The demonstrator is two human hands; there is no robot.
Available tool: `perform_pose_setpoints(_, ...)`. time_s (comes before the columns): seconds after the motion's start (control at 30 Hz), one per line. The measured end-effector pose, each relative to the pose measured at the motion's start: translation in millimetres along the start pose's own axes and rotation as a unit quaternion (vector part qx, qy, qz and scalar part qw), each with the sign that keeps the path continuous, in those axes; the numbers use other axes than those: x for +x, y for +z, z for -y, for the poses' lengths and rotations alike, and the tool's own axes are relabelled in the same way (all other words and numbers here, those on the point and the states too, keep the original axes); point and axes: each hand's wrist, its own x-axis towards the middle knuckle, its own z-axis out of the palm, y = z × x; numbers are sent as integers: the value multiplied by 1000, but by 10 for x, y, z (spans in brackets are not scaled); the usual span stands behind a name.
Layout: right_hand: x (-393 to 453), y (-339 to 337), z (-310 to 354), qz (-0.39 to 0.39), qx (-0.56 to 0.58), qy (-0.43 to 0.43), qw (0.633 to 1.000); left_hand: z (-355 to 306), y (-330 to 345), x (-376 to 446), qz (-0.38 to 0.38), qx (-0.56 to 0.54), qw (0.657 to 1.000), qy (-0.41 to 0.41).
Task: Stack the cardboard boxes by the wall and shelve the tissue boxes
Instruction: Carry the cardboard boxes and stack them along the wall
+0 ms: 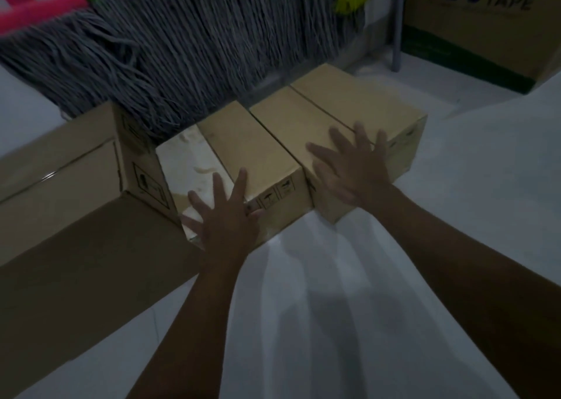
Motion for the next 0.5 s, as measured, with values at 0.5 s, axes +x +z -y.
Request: perform_pose_setpoints(0.5, 594, 57, 206, -7, -7, -13, 1000, 67, 52, 161, -3, 5, 1000, 10)
